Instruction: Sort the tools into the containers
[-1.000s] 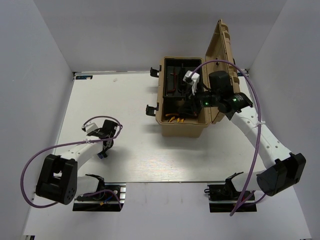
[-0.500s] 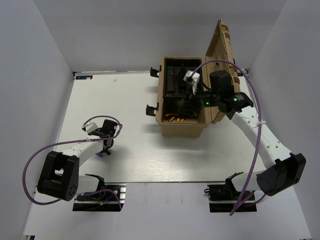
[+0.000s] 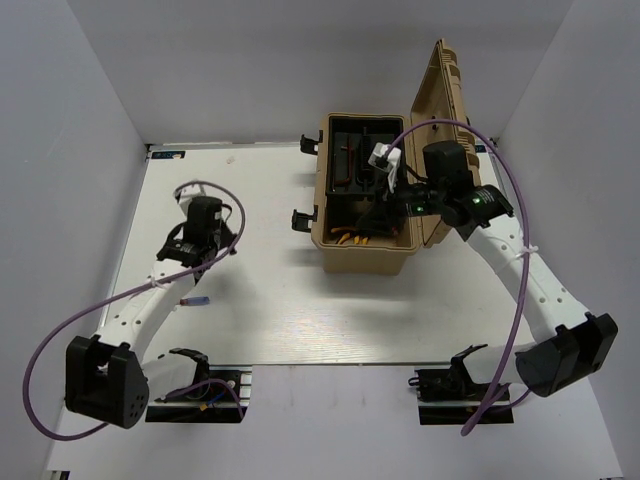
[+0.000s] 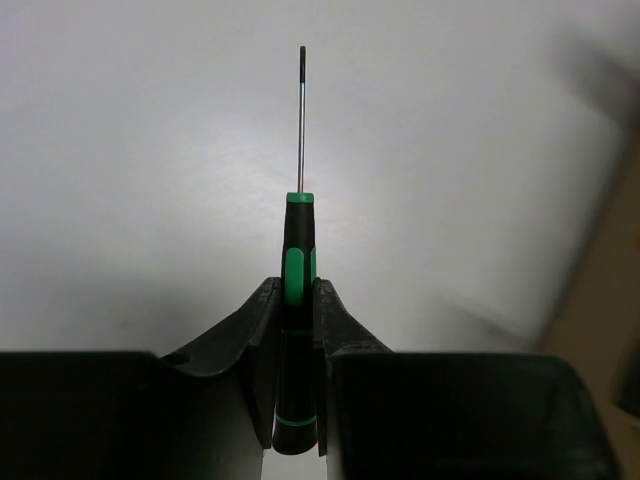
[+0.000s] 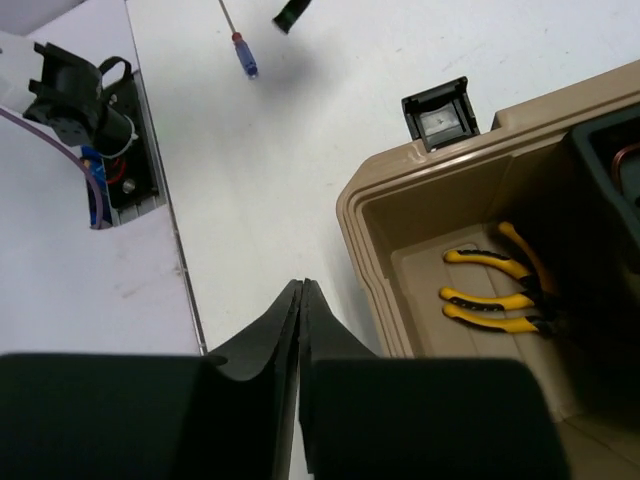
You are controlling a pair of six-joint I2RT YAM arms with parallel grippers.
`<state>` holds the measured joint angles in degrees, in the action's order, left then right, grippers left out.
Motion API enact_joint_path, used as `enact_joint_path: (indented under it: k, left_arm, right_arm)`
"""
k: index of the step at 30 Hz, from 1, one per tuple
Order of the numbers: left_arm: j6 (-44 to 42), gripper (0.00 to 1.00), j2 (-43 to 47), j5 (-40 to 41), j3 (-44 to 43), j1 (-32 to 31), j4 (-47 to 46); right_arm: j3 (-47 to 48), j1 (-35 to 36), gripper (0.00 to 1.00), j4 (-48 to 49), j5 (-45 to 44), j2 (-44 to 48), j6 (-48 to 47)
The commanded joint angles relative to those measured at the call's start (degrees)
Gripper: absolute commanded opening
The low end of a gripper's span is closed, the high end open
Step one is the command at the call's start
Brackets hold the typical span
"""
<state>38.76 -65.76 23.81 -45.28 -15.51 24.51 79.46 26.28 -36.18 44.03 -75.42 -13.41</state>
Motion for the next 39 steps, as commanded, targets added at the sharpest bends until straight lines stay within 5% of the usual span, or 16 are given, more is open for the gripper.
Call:
enact_joint_path:
  k: [1, 5, 8, 9, 11, 13, 19, 26, 39]
  left_arm:
    - [-11.15, 0.00, 1.42, -18.73, -4.90, -0.75, -10.23]
    - [-13.98, 0.00, -2.08, -40.03, -9.20, -1.45, -22.73]
    - [-15.55, 0.00, -12.15, -48.49, -19.91, -3.64, -23.28]
    - [-15.56, 0.00, -14.73, -49.73, -25.59, -4.17, -23.28]
    - [-15.56, 0.00, -19.39, -51.49, -32.90, -5.23, -23.28]
    - [-15.56, 0.00, -25.63, -52.98, -36.97, -6.29, -25.12]
    - [-9.77, 0.00, -43.10, -58.00, -56.03, -10.32, -29.16]
    - [-0.01, 0.00, -56.56, -58.62, -67.30, -14.99, -38.05]
    - [-1.59, 0.00, -64.67, -37.53, -79.35, -19.82, -20.31]
  right_arm:
    - [2.54, 0.17, 0.00, -0.11, 1.67, 2.47, -0.21]
    - [5.44, 0.00, 0.00, -2.57, 0.62, 2.73, -1.79]
    - [7.98, 0.35, 0.46, -3.10, -5.24, 2.47, -2.32]
    - [8.43, 0.52, 0.51, -2.84, -8.93, 2.47, -1.63]
    - [10.88, 0.52, 0.40, -3.01, -13.24, 2.21, -1.62]
    - [12.03, 0.43, 0.00, -3.10, -16.77, 2.38, -0.92]
    - [11.51, 0.08, 0.00, -1.96, -22.84, 3.61, 1.10]
    - [9.84, 0.08, 0.00, -1.96, -23.47, 5.10, 1.54]
    - [8.34, -0.09, 0.00, -2.58, -22.94, 6.95, 2.60]
